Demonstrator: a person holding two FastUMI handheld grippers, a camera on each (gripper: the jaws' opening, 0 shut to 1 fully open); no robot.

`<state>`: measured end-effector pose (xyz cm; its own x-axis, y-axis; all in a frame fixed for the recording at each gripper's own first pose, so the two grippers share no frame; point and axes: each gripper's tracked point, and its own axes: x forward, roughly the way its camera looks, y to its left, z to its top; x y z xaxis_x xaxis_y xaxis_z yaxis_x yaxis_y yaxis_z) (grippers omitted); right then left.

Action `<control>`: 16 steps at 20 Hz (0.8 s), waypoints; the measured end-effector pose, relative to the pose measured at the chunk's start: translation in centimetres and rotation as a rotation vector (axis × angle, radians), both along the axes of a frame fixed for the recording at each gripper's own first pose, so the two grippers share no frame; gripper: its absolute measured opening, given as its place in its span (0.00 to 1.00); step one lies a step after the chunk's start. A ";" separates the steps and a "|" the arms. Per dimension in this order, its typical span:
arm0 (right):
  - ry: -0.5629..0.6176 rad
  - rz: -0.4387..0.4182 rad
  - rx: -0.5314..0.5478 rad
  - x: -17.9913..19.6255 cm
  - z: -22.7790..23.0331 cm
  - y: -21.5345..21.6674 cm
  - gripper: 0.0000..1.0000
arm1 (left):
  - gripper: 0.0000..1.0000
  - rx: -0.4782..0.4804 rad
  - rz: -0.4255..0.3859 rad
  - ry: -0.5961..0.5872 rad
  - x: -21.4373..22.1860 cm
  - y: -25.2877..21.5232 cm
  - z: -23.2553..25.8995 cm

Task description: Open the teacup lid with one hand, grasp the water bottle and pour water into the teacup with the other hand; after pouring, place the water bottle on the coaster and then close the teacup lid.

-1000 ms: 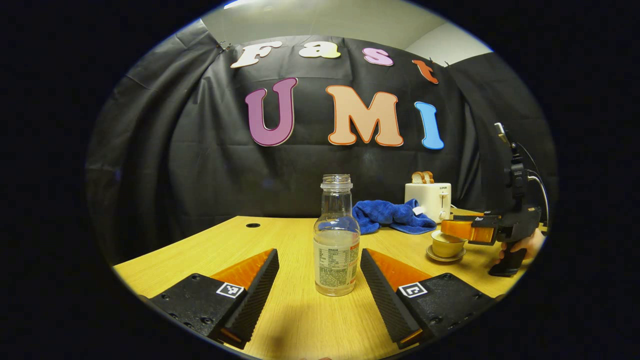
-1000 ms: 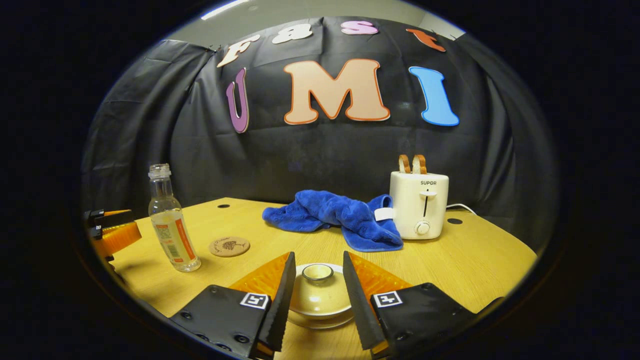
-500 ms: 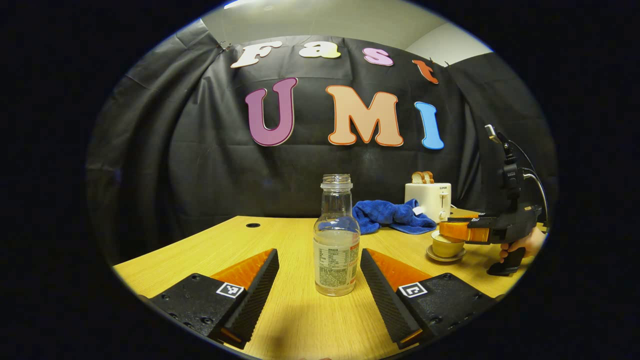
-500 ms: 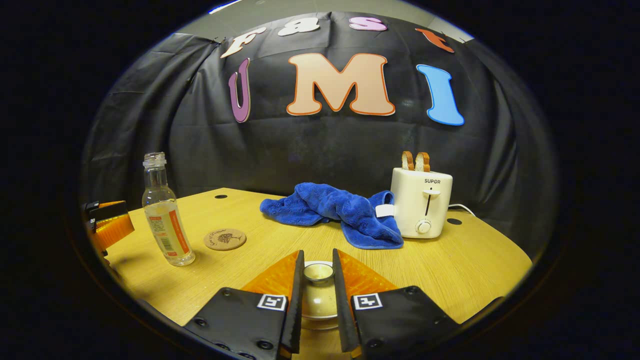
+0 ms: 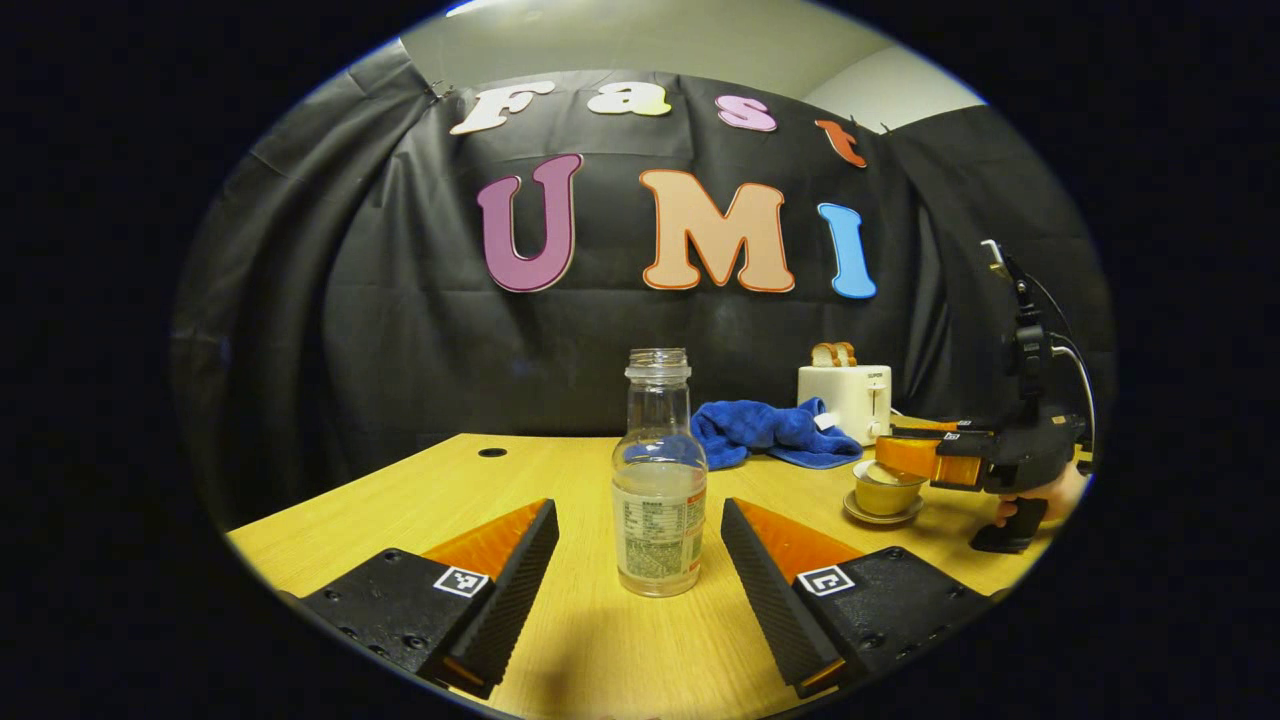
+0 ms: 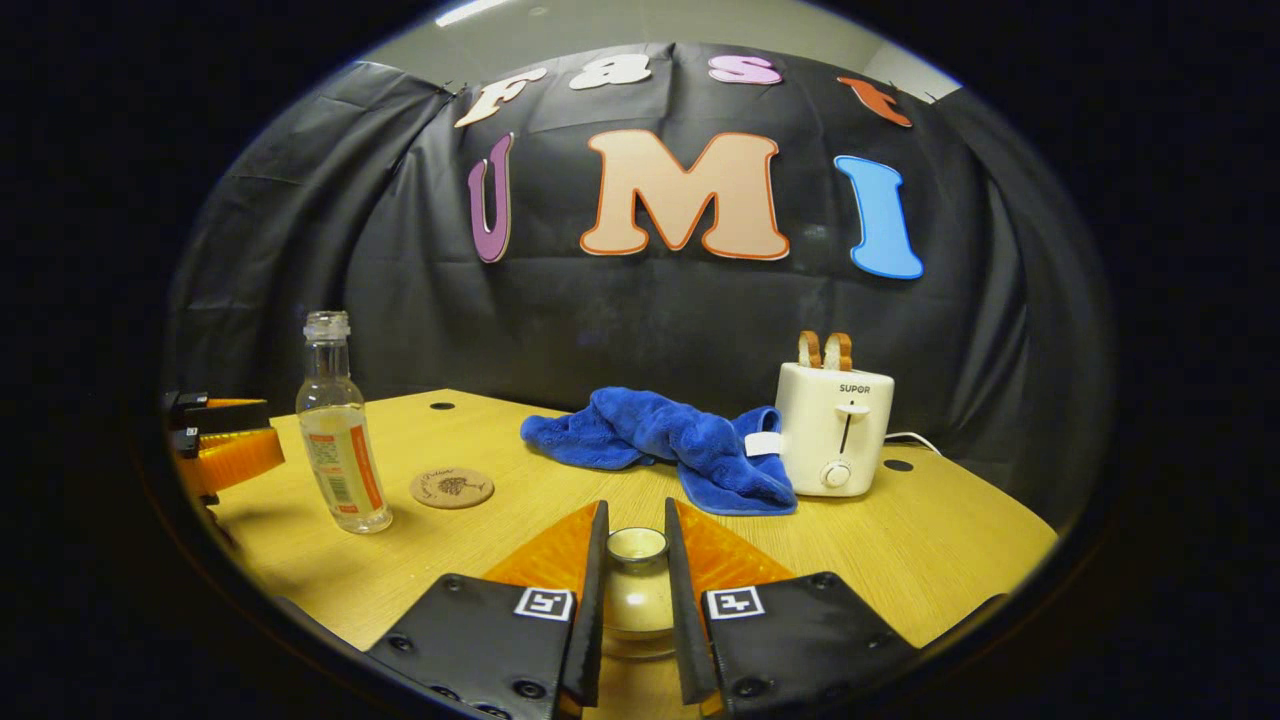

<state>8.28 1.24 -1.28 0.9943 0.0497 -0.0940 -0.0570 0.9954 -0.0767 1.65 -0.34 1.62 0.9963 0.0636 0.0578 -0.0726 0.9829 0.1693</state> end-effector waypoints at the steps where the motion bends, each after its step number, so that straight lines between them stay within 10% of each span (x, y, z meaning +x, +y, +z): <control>1: -0.005 -0.002 0.020 -0.4 0.1 -0.3 0.34 | 0.96 0.000 -0.001 0.002 0.3 0.0 -0.1; 16: -0.094 -0.112 0.071 -4.8 1.7 -4.8 0.34 | 0.96 -0.028 -0.021 0.149 6.6 0.6 -2.0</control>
